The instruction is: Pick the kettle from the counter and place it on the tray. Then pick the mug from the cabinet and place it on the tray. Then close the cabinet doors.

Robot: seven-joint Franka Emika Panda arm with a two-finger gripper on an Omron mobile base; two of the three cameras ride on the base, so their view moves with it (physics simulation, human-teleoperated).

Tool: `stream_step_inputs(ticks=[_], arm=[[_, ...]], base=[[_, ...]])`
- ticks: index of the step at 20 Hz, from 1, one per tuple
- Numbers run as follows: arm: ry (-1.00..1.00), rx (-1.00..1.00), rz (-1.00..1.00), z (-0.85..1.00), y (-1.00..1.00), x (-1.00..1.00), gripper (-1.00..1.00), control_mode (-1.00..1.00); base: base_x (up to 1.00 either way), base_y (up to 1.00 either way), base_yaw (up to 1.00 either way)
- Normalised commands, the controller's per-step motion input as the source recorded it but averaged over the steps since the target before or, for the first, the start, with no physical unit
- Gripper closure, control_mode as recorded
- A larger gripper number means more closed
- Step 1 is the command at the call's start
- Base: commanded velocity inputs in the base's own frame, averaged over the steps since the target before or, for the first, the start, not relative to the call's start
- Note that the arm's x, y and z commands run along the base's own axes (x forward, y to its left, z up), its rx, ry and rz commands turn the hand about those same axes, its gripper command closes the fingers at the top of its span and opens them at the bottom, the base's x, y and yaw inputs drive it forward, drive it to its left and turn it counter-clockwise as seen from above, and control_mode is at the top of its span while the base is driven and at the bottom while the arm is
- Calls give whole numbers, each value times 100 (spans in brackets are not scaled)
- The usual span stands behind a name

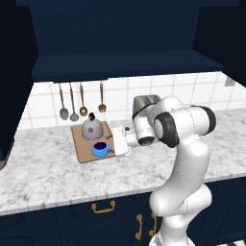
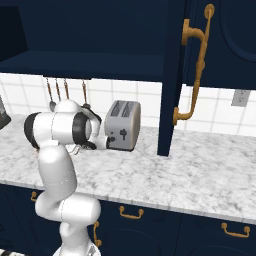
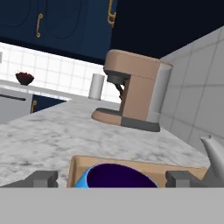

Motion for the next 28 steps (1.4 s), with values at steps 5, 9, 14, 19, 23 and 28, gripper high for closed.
stream_step_inputs(ticks=[5,9,14,19,23,28], arm=[[-10,0,-7,22,-6,-60,-100,-100],[-8,0,-15,72,-9,-79,-100,-100],[0,0,-19,89,-13,-61,-100,-100],[0,-1,-18,95,-27,-41,-100,-100],[0,-2,-15,95,-36,-43,-100,-100],[4,-3,-16,77,-52,-27,-100,-100]], base=[[0,0,0],[0,0,0],[0,0,0],[0,0,0],[0,0,0],[0,0,0]])
